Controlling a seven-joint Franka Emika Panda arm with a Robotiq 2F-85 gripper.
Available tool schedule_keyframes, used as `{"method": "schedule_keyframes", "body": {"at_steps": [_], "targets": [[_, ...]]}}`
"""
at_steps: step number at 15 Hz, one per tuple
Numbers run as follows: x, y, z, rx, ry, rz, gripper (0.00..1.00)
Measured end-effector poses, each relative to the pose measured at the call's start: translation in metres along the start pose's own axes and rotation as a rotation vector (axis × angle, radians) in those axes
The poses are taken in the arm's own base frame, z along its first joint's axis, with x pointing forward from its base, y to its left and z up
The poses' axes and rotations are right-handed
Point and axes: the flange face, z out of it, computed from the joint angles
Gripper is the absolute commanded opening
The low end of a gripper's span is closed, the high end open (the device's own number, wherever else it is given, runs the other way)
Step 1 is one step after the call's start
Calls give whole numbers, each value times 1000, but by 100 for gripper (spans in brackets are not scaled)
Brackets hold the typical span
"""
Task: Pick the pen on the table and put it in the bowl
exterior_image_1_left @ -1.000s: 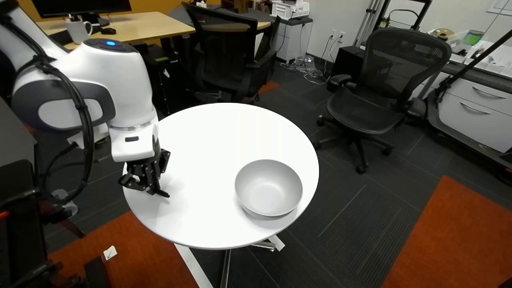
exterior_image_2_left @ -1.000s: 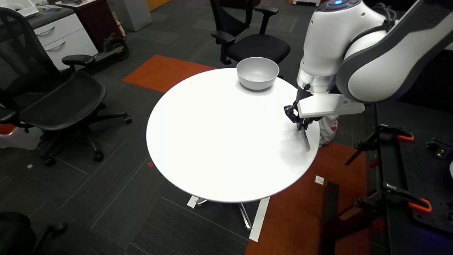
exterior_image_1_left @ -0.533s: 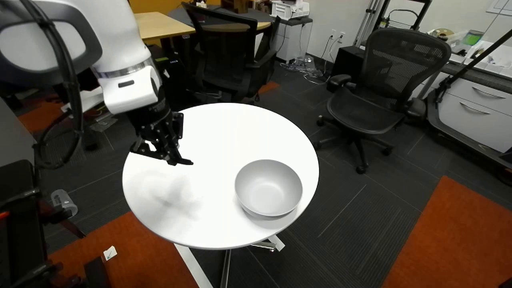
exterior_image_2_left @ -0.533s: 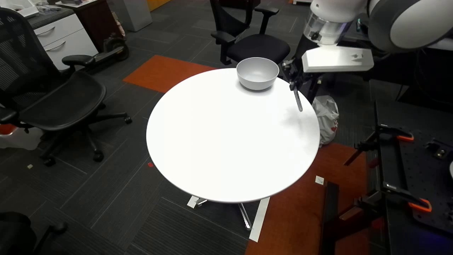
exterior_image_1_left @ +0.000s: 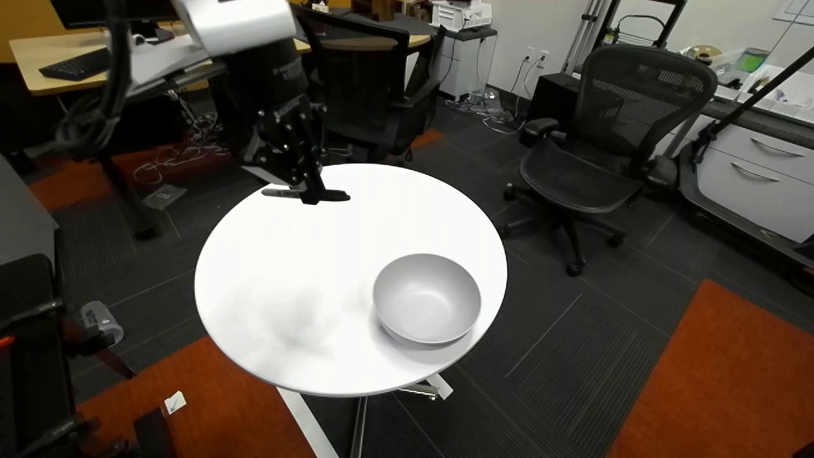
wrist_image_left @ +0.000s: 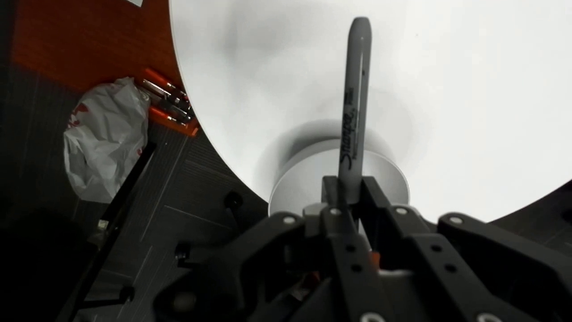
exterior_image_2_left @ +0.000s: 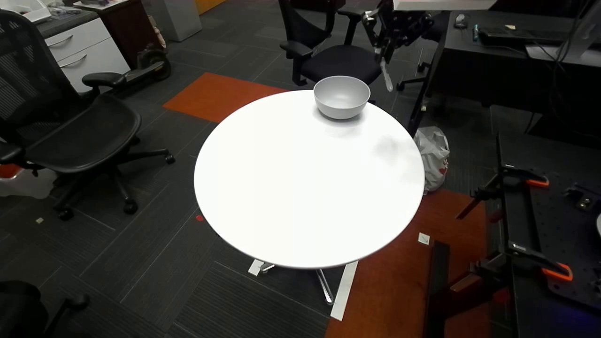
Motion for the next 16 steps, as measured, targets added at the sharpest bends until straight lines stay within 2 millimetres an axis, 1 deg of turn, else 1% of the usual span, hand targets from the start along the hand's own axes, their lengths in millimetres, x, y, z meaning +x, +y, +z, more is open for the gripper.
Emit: {"method": "schedule_keyframes", "body": {"at_steps": [1, 3, 4, 6, 8, 11, 14, 16], "targets": [[12, -3, -6, -4, -3, -7, 4], [35, -9, -13, -15, -6, -20, 4], [47, -11, -13, -21, -7, -26, 4], [68, -15, -8, -32, -16, -41, 4], [86, -21, 3, -41, -33, -61, 4], [107, -30, 29, -57, -62, -92, 4], [122, -38, 58, -79, -68, -110, 4], [128, -40, 77, -96, -71, -106, 4]]}}
